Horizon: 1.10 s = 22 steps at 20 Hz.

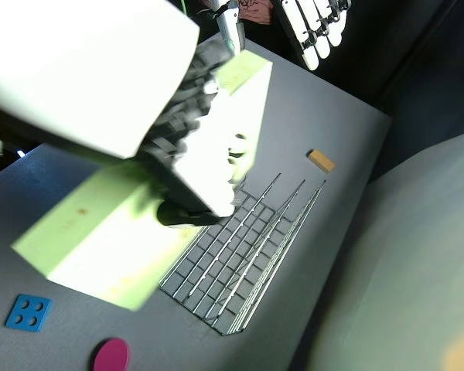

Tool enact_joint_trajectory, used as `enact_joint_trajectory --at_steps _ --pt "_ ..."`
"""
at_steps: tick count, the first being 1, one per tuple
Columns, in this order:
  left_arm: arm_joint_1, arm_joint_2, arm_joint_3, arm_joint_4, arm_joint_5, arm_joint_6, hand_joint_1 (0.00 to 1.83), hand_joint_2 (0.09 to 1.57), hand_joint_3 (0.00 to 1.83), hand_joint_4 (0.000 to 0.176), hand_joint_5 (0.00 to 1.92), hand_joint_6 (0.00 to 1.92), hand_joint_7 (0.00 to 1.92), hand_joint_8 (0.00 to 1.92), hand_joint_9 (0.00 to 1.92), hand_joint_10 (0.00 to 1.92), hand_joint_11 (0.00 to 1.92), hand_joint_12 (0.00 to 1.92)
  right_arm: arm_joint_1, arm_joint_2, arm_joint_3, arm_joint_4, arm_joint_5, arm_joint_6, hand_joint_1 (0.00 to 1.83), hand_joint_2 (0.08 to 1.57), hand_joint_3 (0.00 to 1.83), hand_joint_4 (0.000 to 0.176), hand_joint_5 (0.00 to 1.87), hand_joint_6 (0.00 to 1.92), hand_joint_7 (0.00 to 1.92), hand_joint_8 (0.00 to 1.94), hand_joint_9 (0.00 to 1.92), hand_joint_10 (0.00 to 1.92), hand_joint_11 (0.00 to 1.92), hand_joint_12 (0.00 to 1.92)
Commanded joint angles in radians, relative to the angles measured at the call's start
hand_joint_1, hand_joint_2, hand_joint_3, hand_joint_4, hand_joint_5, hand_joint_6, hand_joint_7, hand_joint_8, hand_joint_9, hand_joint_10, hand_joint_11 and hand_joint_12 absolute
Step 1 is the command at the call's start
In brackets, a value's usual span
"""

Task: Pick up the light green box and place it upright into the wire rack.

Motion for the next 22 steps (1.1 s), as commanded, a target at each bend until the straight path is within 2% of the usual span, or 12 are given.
enact_joint_trajectory --at_steps 1,3,10,22 --pt "-0.008 0.004 -0.005 0.075 -0.056 0.002 0.05 1.21 0.00 0.016 0.27 0.00 0.30 0.00 0.21 0.00 0.00 0.72 0.001 -0.012 0.011 -0.083 0.069 -0.001 1.23 1.15 0.00 0.000 0.87 1.00 0.96 1.23 0.77 1.22 0.61 1.62" --pt "-0.009 0.004 -0.004 0.075 -0.056 0.002 0.05 1.21 0.00 0.016 0.27 0.00 0.30 0.00 0.21 0.00 0.00 0.72 -0.015 -0.040 0.034 -0.116 0.078 0.003 1.23 1.15 0.00 0.000 0.86 1.01 0.97 1.22 0.77 1.22 0.61 1.61" --pt "-0.010 0.004 -0.004 0.075 -0.055 0.002 0.05 1.20 0.00 0.016 0.27 0.00 0.29 0.00 0.21 0.00 0.00 0.71 -0.057 -0.130 0.103 -0.120 0.059 0.026 1.23 1.15 0.00 0.000 0.86 1.02 0.97 1.22 0.76 1.22 0.61 1.61" --pt "-0.010 0.004 -0.003 0.075 -0.053 0.002 0.07 1.20 0.00 0.014 0.29 0.00 0.29 0.00 0.20 0.00 0.00 0.70 -0.096 -0.197 0.168 -0.143 0.068 0.078 1.23 1.16 0.00 0.000 0.84 1.04 0.96 1.23 0.77 1.23 0.61 1.62"
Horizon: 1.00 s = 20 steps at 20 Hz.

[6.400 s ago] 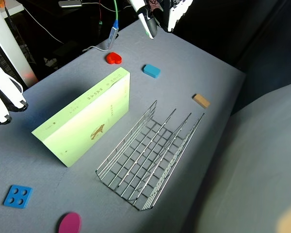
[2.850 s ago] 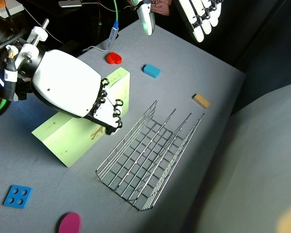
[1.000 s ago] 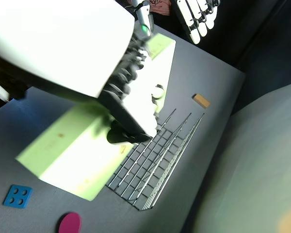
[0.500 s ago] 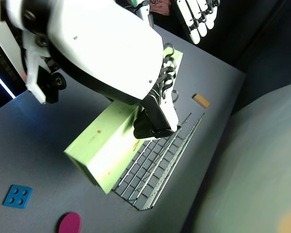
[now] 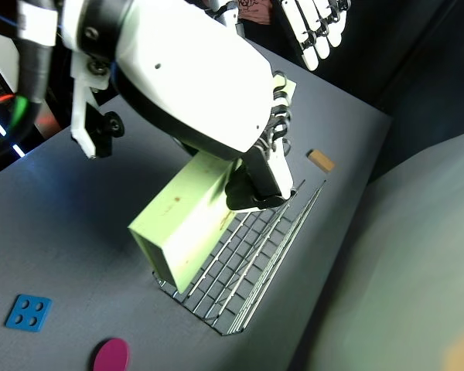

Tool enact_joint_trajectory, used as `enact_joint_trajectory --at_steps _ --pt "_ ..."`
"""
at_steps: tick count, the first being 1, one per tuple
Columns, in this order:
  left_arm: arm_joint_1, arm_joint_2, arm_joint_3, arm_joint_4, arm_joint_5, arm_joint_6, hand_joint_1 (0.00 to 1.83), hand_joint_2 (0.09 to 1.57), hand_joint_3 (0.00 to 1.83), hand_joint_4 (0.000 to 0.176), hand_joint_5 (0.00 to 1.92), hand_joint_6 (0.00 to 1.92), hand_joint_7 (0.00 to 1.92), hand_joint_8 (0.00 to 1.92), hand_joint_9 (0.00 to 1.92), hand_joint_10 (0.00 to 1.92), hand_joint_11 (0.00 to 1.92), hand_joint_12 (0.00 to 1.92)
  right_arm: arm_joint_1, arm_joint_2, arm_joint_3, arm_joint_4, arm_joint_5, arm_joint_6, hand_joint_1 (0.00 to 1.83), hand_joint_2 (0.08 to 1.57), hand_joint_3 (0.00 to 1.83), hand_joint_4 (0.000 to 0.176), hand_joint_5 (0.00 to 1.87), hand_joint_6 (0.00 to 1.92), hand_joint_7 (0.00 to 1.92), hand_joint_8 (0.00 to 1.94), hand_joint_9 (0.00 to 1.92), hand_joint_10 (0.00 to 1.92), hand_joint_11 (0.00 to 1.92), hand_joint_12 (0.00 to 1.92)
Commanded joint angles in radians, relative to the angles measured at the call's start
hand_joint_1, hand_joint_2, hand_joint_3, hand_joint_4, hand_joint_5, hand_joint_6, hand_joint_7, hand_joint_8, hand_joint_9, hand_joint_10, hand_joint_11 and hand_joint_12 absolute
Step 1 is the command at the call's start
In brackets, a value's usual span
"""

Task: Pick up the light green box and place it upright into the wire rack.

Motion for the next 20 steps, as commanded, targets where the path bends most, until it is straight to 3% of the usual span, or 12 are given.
enact_joint_trajectory --at_steps 1,20 --pt "-0.011 0.004 -0.003 0.077 -0.050 0.001 0.07 1.20 0.00 0.014 0.29 0.00 0.29 0.00 0.20 0.00 0.00 0.70 0.002 -0.002 0.008 -0.068 0.042 0.007 1.23 1.16 0.00 0.000 0.84 1.04 0.96 1.23 0.77 1.23 0.61 1.62" --pt "-0.013 0.002 -0.007 0.073 -0.070 -0.004 0.06 1.21 0.00 0.013 0.28 0.00 0.28 0.00 0.19 0.00 0.00 0.70 -0.143 -0.075 0.117 -0.116 0.106 0.093 1.23 1.16 0.00 0.000 0.85 1.03 0.96 1.24 0.76 1.24 0.61 1.63"
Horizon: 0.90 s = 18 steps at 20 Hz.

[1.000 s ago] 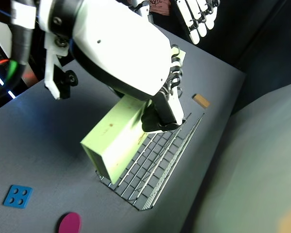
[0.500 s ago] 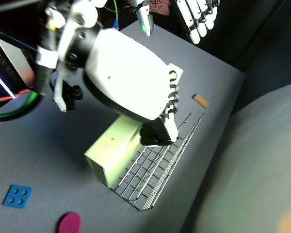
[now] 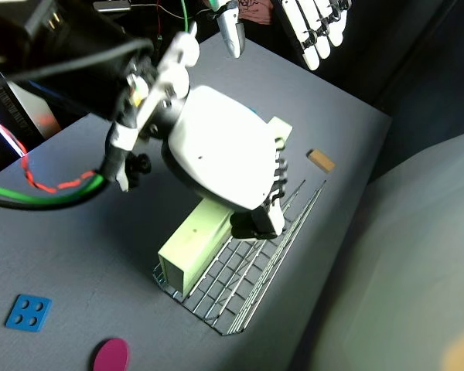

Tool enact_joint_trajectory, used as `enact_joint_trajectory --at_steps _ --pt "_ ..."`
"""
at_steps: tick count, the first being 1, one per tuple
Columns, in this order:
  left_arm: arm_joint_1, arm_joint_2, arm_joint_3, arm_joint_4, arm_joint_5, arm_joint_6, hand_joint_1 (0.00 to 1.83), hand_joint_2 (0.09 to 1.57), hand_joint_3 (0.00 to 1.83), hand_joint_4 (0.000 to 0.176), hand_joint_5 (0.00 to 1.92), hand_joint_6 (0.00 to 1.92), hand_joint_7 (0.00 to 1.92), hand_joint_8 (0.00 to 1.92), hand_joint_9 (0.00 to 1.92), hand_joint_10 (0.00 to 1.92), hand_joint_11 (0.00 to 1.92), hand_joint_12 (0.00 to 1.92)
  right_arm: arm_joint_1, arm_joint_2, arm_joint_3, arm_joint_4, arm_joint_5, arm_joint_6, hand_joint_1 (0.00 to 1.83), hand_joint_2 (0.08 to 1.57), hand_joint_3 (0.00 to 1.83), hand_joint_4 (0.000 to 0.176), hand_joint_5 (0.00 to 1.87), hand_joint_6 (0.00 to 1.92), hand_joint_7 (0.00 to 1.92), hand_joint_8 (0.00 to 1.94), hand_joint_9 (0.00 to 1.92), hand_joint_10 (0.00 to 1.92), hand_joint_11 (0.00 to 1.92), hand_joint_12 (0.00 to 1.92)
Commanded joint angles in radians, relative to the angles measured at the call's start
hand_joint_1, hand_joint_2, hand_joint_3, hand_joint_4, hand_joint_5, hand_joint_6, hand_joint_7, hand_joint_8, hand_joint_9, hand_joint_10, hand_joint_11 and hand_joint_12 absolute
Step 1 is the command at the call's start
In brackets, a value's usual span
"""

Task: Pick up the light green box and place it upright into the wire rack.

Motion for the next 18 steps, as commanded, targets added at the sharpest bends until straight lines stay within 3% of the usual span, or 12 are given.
enact_joint_trajectory --at_steps 1,18 --pt "-0.012 0.002 -0.005 0.071 -0.063 -0.001 0.06 1.21 0.00 0.013 0.28 0.00 0.29 0.01 0.19 0.00 0.00 0.70 0.007 -0.003 0.004 -0.073 0.038 0.006 1.23 1.16 0.00 0.000 0.85 1.03 0.96 1.24 0.76 1.24 0.61 1.63" --pt "-0.012 -0.027 -0.008 0.066 -0.100 0.003 0.06 1.20 0.00 0.010 0.28 0.00 0.29 0.00 0.20 0.00 0.00 0.70 -0.035 -0.012 0.012 -0.116 0.040 0.031 1.23 1.16 0.00 0.000 0.85 1.01 0.97 1.23 0.78 1.24 0.64 1.63"
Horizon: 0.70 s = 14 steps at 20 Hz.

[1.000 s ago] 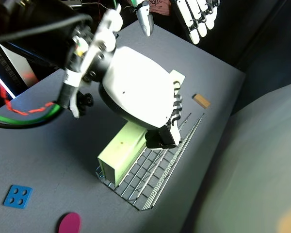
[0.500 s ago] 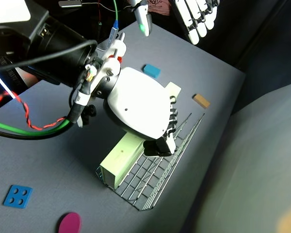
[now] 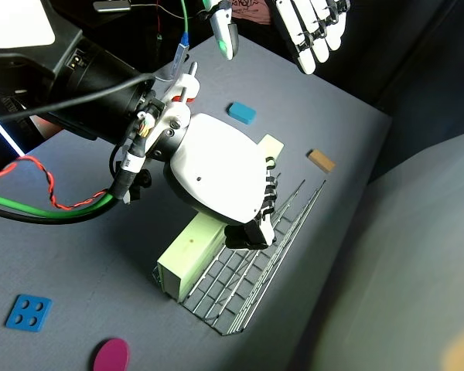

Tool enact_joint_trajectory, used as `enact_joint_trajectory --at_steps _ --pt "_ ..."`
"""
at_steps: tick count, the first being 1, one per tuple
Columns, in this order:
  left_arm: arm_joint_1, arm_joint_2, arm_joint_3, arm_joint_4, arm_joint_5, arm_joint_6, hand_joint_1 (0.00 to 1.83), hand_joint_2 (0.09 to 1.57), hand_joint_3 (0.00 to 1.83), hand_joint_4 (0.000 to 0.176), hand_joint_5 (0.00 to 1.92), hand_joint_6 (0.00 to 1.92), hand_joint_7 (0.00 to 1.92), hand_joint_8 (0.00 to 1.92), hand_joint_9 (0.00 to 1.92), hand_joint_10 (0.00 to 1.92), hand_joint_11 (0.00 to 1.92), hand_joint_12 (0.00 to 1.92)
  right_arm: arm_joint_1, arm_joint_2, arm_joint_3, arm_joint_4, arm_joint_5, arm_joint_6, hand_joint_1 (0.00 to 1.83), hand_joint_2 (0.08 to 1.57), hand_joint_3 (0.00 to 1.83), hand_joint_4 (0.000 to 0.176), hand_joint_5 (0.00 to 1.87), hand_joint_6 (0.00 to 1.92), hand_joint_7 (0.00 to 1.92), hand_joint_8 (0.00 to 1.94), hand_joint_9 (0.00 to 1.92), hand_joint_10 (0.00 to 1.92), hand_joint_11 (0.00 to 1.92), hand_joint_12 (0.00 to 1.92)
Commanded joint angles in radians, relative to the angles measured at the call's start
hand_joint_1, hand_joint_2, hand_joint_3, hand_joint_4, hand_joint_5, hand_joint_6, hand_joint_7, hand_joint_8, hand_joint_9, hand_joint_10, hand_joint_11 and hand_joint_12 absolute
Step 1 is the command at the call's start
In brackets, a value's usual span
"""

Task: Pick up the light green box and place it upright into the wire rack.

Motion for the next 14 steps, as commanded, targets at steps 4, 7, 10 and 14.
enact_joint_trajectory --at_steps 4,7,10,14 --pt "-0.021 -0.021 -0.002 0.072 -0.082 0.005 0.06 1.21 0.00 0.011 0.28 0.00 0.29 0.00 0.20 0.00 0.00 0.70 0.004 0.000 0.000 -0.067 0.032 -0.004 1.24 1.16 0.00 0.000 0.83 1.04 0.97 1.23 0.78 1.24 0.63 1.63" --pt "-0.024 -0.028 -0.002 0.072 -0.086 0.005 0.05 1.21 0.00 0.009 0.27 0.00 0.29 0.00 0.20 0.00 0.00 0.70 0.002 0.000 -0.002 -0.069 0.035 -0.009 1.20 1.18 0.00 0.000 0.82 1.11 0.91 1.25 0.70 1.16 0.59 1.61" --pt "-0.024 -0.028 -0.003 0.072 -0.089 0.007 0.05 1.21 0.00 0.009 0.27 0.00 0.28 0.00 0.20 0.00 0.00 0.69 0.000 0.002 -0.007 -0.073 0.035 -0.009 1.01 1.15 0.00 0.000 0.71 0.64 0.78 0.73 0.56 0.91 0.39 1.58" --pt "-0.025 -0.028 -0.004 0.072 -0.099 0.011 0.05 1.21 0.00 0.009 0.26 0.00 0.28 0.00 0.20 0.00 0.00 0.69 -0.004 0.004 -0.012 -0.084 0.035 -0.010 0.88 1.08 0.00 0.000 0.66 0.02 0.73 0.02 0.52 0.40 0.22 1.41"
